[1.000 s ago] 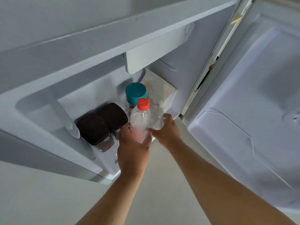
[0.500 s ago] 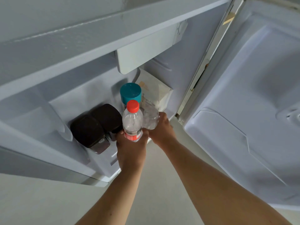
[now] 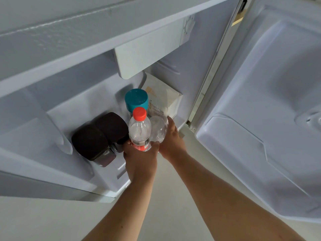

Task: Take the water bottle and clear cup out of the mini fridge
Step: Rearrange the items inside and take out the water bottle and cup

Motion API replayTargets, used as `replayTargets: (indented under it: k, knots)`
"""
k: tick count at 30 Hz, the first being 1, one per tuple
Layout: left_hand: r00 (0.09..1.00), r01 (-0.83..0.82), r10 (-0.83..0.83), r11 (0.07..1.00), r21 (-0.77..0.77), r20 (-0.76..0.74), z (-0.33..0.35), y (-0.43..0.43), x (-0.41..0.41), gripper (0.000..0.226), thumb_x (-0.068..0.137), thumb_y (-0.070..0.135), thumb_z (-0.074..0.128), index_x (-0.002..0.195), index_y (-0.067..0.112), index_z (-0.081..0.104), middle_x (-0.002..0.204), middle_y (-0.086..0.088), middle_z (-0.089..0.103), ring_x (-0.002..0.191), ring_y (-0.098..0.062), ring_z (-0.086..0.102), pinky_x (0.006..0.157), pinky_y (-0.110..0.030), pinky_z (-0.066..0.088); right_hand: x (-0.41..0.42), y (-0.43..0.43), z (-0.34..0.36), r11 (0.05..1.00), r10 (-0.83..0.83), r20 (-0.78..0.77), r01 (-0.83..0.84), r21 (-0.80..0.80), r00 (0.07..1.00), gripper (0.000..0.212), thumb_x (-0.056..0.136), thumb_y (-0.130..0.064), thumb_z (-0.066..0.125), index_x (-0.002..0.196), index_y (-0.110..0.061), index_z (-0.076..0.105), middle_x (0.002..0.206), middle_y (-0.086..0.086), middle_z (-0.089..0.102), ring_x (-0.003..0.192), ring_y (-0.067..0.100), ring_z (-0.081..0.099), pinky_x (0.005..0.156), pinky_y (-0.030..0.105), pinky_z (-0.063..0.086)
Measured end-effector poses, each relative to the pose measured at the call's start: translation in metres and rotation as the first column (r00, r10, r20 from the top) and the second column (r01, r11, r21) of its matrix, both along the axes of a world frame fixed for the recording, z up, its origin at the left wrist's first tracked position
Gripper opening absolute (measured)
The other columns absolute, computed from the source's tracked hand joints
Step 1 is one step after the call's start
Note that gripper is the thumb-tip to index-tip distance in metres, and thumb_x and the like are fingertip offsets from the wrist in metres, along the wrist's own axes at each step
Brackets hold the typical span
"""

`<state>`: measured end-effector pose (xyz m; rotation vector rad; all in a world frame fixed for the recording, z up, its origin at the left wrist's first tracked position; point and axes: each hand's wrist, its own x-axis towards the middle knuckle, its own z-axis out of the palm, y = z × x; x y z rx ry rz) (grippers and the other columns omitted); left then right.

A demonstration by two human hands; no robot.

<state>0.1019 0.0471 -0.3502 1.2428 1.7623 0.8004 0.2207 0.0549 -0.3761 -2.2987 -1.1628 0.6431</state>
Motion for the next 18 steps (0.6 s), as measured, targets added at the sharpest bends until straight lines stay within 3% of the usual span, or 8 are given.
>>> replayTargets:
  k: [3,6,9,18]
  knots:
    - [0.999,-0.034,0.034,0.999,-0.005,0.010,0.000,-0.001,0.006,0.097,0.069,0.049,0.094,0.144,0.015,0.042,0.136,-0.012,0.061,0.126,-0.036,0.060,0.100,-0.048,0.051,-0.001,-0.003,-0.004,1.000,0.012,0.034,-0.012,-0.007,0.999,0.116,0.078,-0.051,0.075,0.156,-0.048,-0.012,0.164,0.000,0.032,0.131,0.036,0.057,0.097,0.049,0.053]
    - [0.998,-0.055,0.055,0.999,0.002,0.008,0.000,0.000,0.009,0.097,0.071,0.048,0.093,0.144,0.013,0.041,0.136,-0.013,0.060,0.126,-0.037,0.058,0.100,-0.049,0.052,-0.003,-0.003,-0.004,1.000,0.014,0.020,-0.014,-0.001,1.000,0.115,0.073,-0.061,0.068,0.156,-0.048,-0.012,0.165,-0.002,0.030,0.131,0.036,0.057,0.098,0.050,0.053]
    - [0.997,-0.076,0.076,0.997,-0.002,0.004,-0.001,0.002,0.010,0.093,0.073,0.049,0.091,0.143,0.012,0.042,0.135,-0.014,0.060,0.126,-0.037,0.057,0.099,-0.047,0.050,-0.001,-0.001,-0.002,1.000,0.006,0.007,-0.006,0.014,1.000,0.125,0.061,-0.077,0.066,0.156,-0.046,-0.010,0.163,-0.002,0.035,0.131,0.032,0.058,0.100,0.049,0.052]
    - [0.991,-0.130,0.130,0.991,-0.032,0.011,-0.003,0.005,0.017,0.092,0.074,0.046,0.091,0.144,0.013,0.041,0.136,-0.015,0.059,0.124,-0.039,0.058,0.095,-0.046,0.049,-0.006,-0.002,-0.007,0.995,-0.032,0.041,0.029,0.091,0.999,0.123,0.059,-0.079,0.064,0.158,-0.044,-0.001,0.156,-0.004,0.045,0.121,0.032,0.065,0.092,0.047,0.056]
